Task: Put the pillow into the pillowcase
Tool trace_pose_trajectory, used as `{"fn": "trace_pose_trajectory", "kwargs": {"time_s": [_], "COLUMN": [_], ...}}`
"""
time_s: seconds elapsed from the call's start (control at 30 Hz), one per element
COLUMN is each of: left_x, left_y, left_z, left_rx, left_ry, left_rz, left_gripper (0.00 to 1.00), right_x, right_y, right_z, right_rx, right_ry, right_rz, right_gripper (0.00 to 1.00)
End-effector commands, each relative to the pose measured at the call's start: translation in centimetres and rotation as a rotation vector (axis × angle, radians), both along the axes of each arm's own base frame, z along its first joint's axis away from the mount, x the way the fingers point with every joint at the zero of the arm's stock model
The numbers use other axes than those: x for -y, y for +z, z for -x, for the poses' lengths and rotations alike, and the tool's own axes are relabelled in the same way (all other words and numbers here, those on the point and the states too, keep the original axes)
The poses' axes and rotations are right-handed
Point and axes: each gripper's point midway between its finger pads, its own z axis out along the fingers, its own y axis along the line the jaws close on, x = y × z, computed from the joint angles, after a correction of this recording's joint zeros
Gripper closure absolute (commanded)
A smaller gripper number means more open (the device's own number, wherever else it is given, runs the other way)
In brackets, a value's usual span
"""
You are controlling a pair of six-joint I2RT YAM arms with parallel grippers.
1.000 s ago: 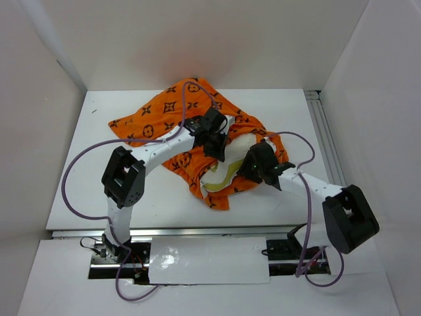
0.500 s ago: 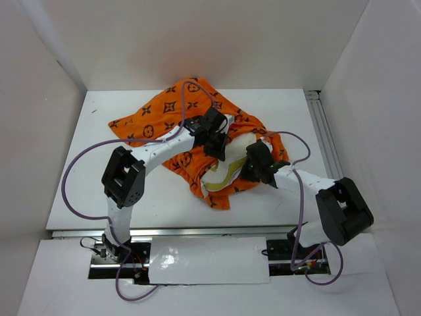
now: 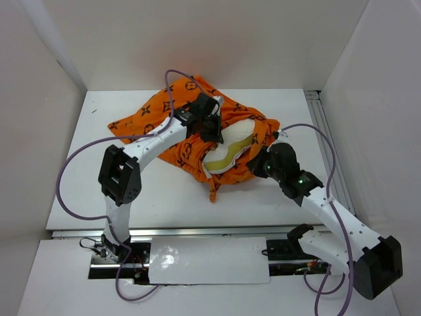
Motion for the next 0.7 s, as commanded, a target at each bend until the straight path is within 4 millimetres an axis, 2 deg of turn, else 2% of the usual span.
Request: {"fn": "trace_pose_trajectory", "kwargs": {"time_s": [0.0,0.07,0.1,0.13,0.17,0.2,0.27,0.3,0.33,0.4,0.47,0.57,0.67], "left_x": [-2.5,-2.6,-2.9,-3.2,-3.3,-4.0,-3.8,-3.6,-3.2,-2.9,-2.9,-2.4,-0.7], "left_y": [1.4,1.2,-0.1,-0.6,-0.3,-2.2,-3.6,-4.0,-5.9,-6.3,-7.8,-8.4,-8.4], "left_z": [-3.5,-4.2,-4.7,-5.1,-5.8,-6.2,-6.5,-6.9,-6.4,-6.3,-6.6,-6.3,-5.4], "left_rx": [0.126,0.121,0.105,0.097,0.106,0.072,0.042,0.014,-0.031,-0.074,-0.087,-0.12,-0.122], "left_ry": [0.157,0.218,0.254,0.289,0.319,0.377,0.412,0.436,0.414,0.413,0.445,0.451,0.363], "left_rz": [-0.055,-0.045,-0.077,-0.097,-0.105,-0.147,-0.15,-0.123,-0.135,-0.098,-0.1,-0.08,-0.059], "left_gripper": [1.0,1.0,1.0,1.0,1.0,1.0,1.0,1.0,1.0,1.0,1.0,1.0,1.0], "right_x": [-0.6,-0.8,-0.6,-1.4,-1.7,-1.8,-3.1,-3.3,-3.5,-4.2,-4.5,-4.5,-4.4], "right_y": [3.0,5.0,6.6,7.2,9.1,10.3,12.3,12.4,12.8,14.3,16.3,18.2,17.5], "right_z": [0.3,0.7,0.5,1.4,1.9,2.2,3.8,4.3,4.6,6.2,8.0,9.0,8.9], "right_rx": [0.132,0.202,0.245,0.248,0.316,0.345,0.394,0.384,0.393,0.423,0.478,0.551,0.529], "right_ry": [0.104,0.161,0.171,0.238,0.275,0.296,0.414,0.442,0.473,0.58,0.67,0.713,0.71], "right_rz": [-0.036,-0.055,-0.069,-0.106,-0.144,-0.178,-0.256,-0.275,-0.295,-0.326,-0.345,-0.343,-0.33], "right_gripper": [1.0,1.0,1.0,1.0,1.0,1.0,1.0,1.0,1.0,1.0,1.0,1.0,1.0]}}
